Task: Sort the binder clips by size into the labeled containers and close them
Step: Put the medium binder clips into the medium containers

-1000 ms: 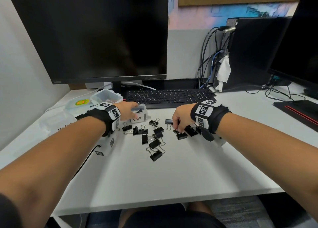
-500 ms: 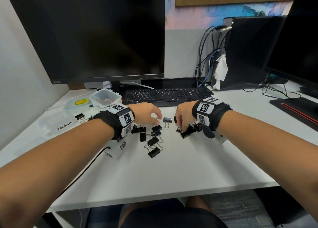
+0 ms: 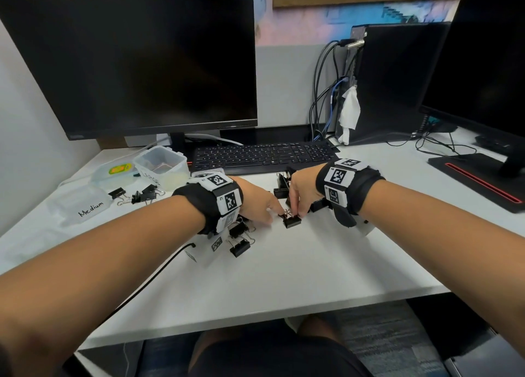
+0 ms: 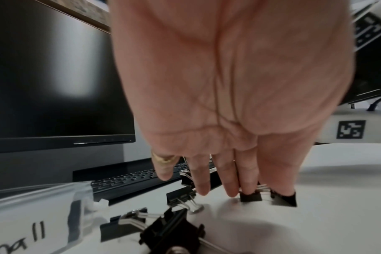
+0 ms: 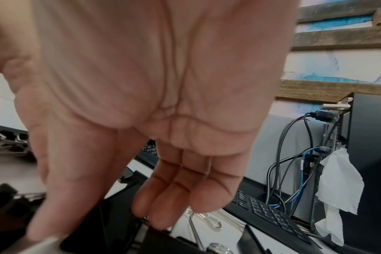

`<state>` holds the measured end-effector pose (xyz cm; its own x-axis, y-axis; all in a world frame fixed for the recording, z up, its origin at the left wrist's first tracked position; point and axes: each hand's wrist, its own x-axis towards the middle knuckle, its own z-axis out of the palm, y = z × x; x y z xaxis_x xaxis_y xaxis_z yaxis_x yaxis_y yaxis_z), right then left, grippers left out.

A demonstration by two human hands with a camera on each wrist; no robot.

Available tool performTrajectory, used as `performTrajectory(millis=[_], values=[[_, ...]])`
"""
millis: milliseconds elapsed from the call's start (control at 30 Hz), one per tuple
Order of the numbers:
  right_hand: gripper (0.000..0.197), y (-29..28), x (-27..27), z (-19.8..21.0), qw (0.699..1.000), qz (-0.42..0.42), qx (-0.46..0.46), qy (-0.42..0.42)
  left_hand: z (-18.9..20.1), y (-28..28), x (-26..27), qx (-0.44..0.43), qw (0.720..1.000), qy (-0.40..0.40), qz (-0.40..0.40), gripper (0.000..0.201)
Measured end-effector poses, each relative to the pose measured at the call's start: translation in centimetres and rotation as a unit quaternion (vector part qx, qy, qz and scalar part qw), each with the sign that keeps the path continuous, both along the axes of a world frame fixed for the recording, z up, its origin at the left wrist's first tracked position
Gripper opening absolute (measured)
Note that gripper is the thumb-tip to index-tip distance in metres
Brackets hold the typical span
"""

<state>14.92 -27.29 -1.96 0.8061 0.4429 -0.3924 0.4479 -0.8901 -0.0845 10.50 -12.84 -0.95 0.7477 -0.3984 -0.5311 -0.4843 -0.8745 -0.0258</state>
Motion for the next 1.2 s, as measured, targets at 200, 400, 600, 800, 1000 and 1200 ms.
performTrajectory(millis=[200, 400, 600, 800, 1000, 1200], values=[[0.021, -0.6, -0.3, 0.0, 1.0, -0.018, -0.017, -0.003, 0.3, -0.5, -0.1, 0.041, 0.999, -0.014, 0.002, 0.048], [0.023, -0.9, -0.2, 1.0, 0.997, -0.01, -0.053, -0.052, 0.4, 0.2, 0.8, 0.036, 0.998, -0.044, 0.009, 0.036], [0.034, -1.4, -0.1, 1.3, 0.991, -0.013, -0.082, -0.104, -0.7, -0.1, 1.5, -0.01, 0.998, -0.053, 0.024, 0.052], [0.02, -1.1, 0.0, 0.7, 0.998, -0.006, 0.017, -0.054, -1.4, -0.5, 2.0, 0.037, 0.998, -0.056, 0.014, 0.044], [0.026, 0.2, -0.6, 0.2, 0.999, -0.023, 0.035, -0.022, -1.7, -0.2, 2.2, 0.047, 0.997, -0.067, 0.014, 0.029], [0.046, 1.4, -0.9, -0.3, 0.999, -0.051, 0.02, 0.0, -1.7, 0.4, 2.4, 0.04, 0.997, -0.062, 0.015, 0.017]])
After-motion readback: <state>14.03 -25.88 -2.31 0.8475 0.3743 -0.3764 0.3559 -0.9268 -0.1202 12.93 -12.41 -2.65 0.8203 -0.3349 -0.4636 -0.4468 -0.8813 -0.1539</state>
